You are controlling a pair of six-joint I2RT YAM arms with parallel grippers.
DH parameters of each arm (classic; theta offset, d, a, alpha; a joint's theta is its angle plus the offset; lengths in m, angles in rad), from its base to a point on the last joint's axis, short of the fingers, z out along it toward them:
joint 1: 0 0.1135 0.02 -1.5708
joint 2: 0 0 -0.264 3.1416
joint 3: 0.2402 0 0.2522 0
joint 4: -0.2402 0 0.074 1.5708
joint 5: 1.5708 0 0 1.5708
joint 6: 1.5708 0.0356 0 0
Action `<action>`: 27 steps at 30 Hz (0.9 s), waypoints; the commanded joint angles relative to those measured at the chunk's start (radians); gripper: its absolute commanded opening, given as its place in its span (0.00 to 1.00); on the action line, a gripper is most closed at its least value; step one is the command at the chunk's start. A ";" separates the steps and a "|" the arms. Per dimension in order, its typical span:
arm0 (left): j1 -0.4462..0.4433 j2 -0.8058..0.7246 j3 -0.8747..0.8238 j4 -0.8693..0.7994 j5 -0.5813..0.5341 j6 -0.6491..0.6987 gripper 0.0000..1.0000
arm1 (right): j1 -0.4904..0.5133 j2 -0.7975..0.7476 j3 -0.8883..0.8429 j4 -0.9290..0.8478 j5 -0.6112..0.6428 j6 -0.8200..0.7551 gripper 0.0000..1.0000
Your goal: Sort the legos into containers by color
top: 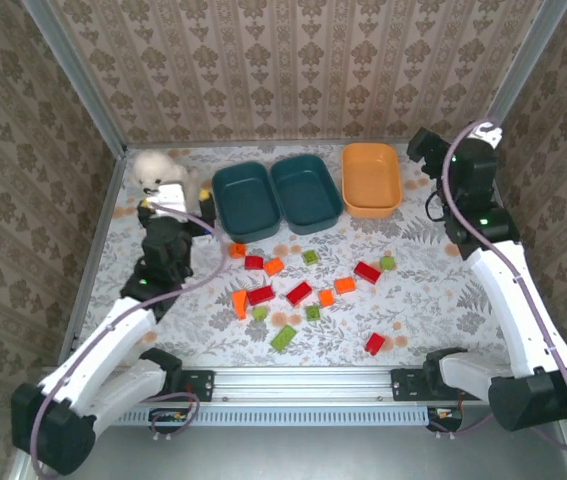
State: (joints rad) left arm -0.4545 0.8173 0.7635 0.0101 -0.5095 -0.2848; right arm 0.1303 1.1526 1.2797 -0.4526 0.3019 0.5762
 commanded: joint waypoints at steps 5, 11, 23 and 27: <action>0.019 0.031 0.035 -0.464 0.449 -0.325 1.00 | 0.102 0.085 -0.042 -0.624 -0.067 0.173 0.87; -0.191 0.150 0.078 -0.422 0.557 -0.206 1.00 | 0.089 0.102 -0.216 -0.510 -0.222 0.419 0.79; -0.254 0.406 0.238 -0.303 0.758 -0.054 1.00 | 0.034 0.376 -0.294 -0.194 -0.359 0.830 0.71; -0.257 0.453 0.279 -0.294 0.769 -0.054 1.00 | 0.016 0.433 -0.309 -0.108 -0.387 0.872 0.67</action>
State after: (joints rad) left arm -0.7055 1.2510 1.0008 -0.3096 0.2192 -0.3763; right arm 0.1593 1.5570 0.9661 -0.6399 -0.0410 1.3621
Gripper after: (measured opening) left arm 0.999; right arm 0.671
